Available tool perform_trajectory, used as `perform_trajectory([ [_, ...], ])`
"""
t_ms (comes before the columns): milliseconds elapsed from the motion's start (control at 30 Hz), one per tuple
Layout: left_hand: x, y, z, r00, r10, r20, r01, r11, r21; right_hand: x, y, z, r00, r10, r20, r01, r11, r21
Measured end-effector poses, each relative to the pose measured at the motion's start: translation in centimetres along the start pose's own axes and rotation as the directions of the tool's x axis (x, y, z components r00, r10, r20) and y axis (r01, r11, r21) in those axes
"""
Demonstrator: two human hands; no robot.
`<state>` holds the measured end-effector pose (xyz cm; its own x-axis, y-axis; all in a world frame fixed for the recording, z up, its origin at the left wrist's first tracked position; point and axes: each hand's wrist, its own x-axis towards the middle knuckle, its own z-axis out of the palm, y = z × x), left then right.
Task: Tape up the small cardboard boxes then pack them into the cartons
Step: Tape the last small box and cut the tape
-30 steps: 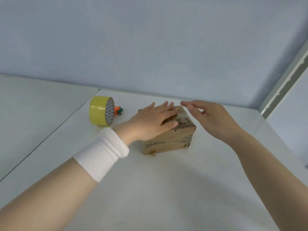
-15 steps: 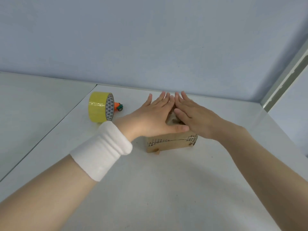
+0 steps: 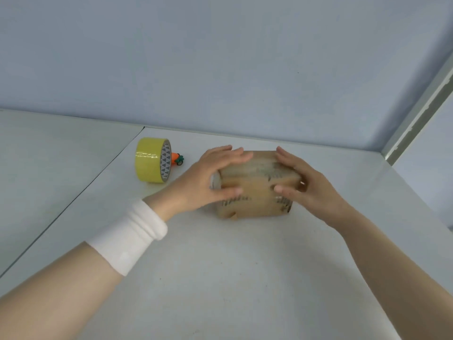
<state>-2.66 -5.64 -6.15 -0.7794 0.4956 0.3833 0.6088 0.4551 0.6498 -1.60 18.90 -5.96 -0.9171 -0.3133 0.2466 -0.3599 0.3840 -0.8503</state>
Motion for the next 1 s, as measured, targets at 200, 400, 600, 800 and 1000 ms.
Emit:
perform_trajectory([
  [200, 2.4, 0.4, -0.1, 0.9, -0.43, 0.071, 0.423, 0.821, -0.384, 2.3, -1.9, -0.1, 0.909, 0.362, -0.209, -0.392, 0.911, -0.129],
  [400, 3.6, 3.1, -1.0, 0.932, -0.316, -0.176, 0.289, 0.943, -0.164, 1.8, -3.8, -0.7, 0.936, 0.234, -0.265, -0.301, 0.919, -0.254],
  [600, 4.8, 4.7, 2.7, 0.956, -0.255, 0.147, 0.11, 0.773, 0.625, 1.6, -3.9, 2.7, 0.992, 0.122, 0.039, -0.043, 0.603, -0.797],
  [800, 5.6, 3.5, 0.7, 0.863, -0.362, 0.351, 0.13, 0.832, 0.539, 2.3, -3.6, 1.5, 0.961, 0.239, 0.136, -0.074, 0.701, -0.709],
  [1000, 4.2, 1.4, 0.8, 0.902, -0.205, 0.379, -0.02, 0.859, 0.511, 1.6, -2.4, 1.6, 0.976, 0.162, 0.148, -0.038, 0.788, -0.614],
])
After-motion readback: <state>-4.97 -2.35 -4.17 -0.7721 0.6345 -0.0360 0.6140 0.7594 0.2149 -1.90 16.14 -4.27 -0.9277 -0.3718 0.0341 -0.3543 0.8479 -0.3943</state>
